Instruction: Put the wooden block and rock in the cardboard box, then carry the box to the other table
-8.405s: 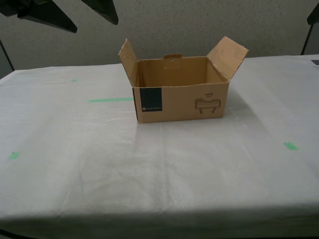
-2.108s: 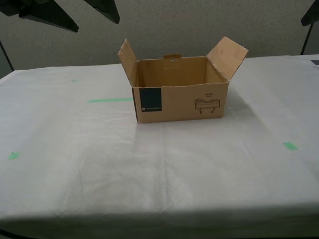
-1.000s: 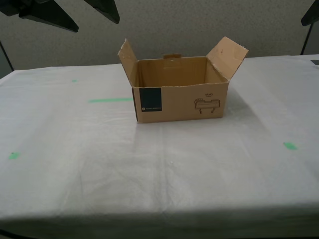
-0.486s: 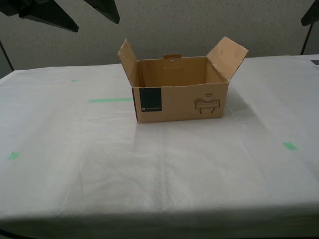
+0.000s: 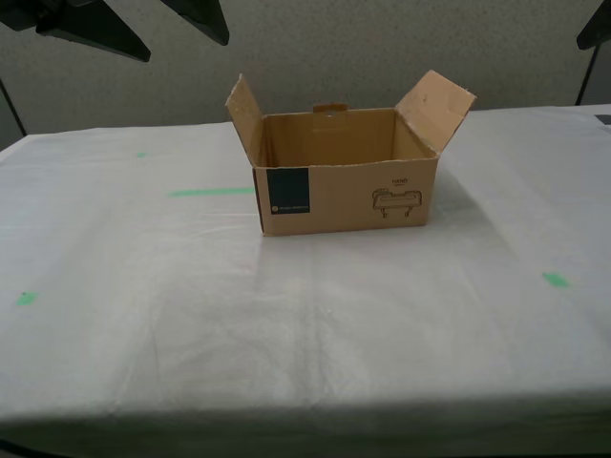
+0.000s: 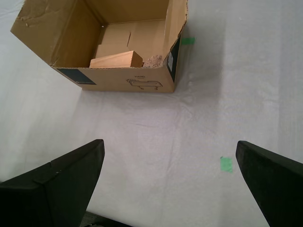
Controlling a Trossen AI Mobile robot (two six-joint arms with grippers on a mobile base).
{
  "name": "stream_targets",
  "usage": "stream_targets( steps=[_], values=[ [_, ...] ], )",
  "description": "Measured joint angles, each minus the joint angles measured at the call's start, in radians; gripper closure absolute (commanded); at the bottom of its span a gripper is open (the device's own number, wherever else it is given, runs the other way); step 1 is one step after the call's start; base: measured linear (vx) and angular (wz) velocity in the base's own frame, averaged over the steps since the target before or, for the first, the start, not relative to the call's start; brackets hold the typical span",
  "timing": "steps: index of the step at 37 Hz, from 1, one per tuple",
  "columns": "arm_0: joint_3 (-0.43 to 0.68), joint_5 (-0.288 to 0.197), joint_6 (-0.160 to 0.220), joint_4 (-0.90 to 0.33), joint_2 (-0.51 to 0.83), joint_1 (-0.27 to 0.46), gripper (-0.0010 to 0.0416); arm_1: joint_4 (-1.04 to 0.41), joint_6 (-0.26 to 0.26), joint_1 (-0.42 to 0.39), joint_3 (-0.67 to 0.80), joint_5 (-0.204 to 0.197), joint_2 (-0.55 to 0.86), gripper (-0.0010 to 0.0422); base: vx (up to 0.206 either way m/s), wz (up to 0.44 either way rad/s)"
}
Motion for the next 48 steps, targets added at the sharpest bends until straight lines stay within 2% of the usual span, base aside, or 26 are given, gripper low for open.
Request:
stream_targets(
  steps=[48],
  values=[
    [0.0,0.0,0.0,0.0,0.0,0.001,0.0018,0.0,0.0,0.0,0.0,0.0,0.0,0.0014,0.0,0.0]
  ],
)
